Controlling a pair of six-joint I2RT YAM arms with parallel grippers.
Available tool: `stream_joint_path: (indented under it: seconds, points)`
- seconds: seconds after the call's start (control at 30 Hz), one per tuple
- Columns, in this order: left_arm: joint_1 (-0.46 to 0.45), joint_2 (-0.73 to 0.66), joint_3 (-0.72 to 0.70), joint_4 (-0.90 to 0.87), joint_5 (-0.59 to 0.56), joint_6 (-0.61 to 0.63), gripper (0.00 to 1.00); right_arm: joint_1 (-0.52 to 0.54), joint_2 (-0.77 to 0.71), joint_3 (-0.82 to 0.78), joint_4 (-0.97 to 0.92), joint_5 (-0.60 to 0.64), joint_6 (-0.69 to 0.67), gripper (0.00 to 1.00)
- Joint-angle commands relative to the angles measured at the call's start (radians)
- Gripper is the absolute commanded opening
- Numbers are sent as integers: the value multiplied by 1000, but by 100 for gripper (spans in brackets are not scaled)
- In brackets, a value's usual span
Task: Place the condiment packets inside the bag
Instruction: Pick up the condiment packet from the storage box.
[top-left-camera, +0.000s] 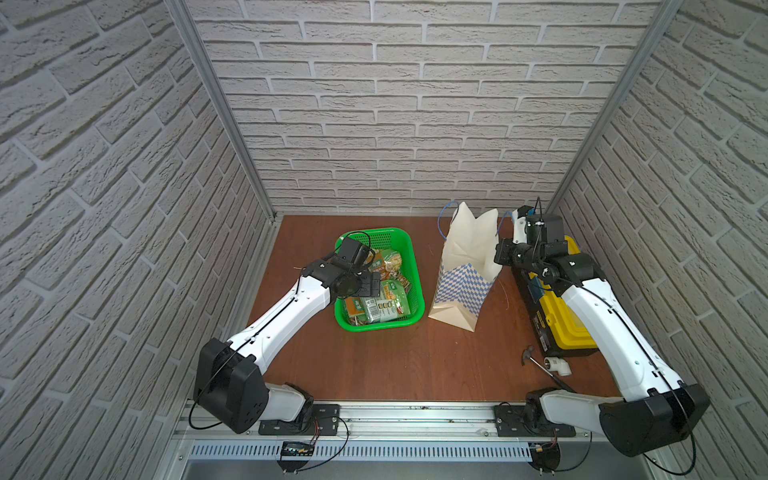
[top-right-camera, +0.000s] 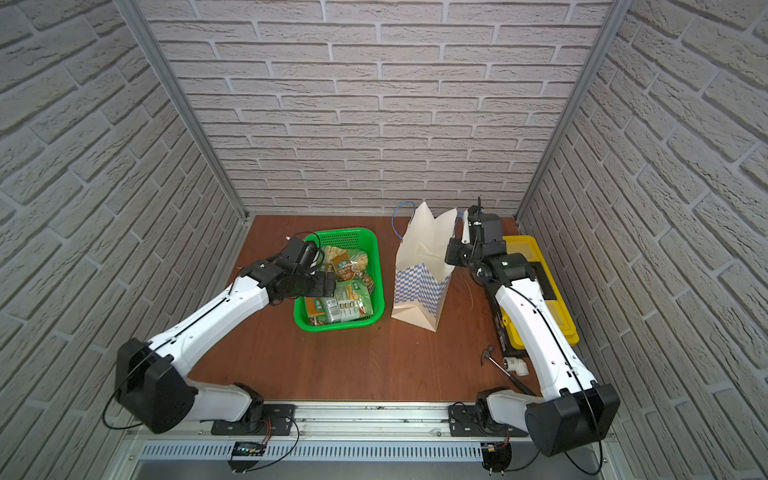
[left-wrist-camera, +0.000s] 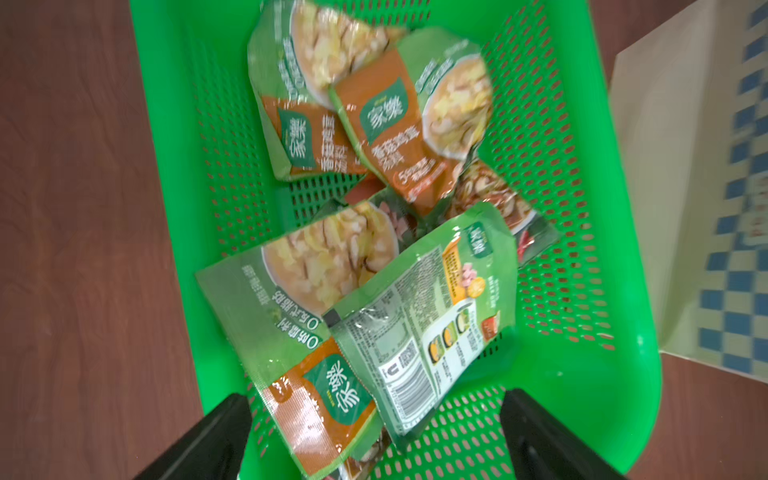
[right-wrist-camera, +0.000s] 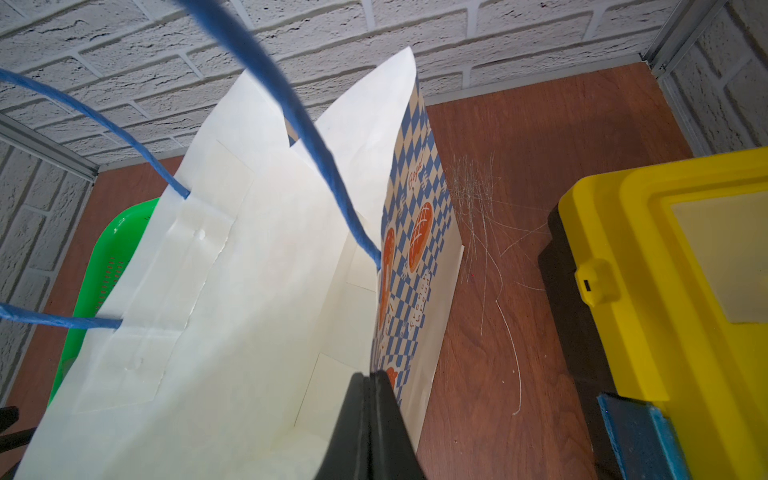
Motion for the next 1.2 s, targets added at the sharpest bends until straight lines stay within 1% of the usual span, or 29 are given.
stream_joint_path:
  seconds: [0.0,0.07,0.27,0.33,0.4,0.5,0.63,0.67,0.7,1.0,1.1,1.17]
  points:
    - [29,56,-29,76,106,17,96,-1,-2,16,33,-7,-6,4]
    - [37,94,-31,104,147,18,94,-1,-2,17,26,-4,-9,4]
    - [41,187,-12,152,215,17,87,-1,-7,16,23,-1,-14,4]
    - [40,207,-11,176,252,11,81,-1,-7,15,21,-4,-14,4]
    - [40,221,-9,195,285,4,72,-1,-9,13,26,-7,-12,4]
    - [41,231,-6,198,298,-3,50,-1,-10,10,33,-21,-12,4]
    - [41,197,3,168,278,-8,9,-1,-12,6,38,-33,-9,4]
    - [40,179,5,161,270,-9,3,-2,-12,5,38,-35,-9,4]
    - [40,161,9,154,268,-11,0,-2,-13,3,39,-38,-7,4]
    - [34,-82,108,78,269,-29,0,-2,-23,6,39,-51,-2,4]
    - [3,-150,166,78,245,-39,0,-2,-22,6,44,-59,2,4]
    - [-33,-180,215,82,205,-45,0,-2,-22,6,45,-61,6,4]
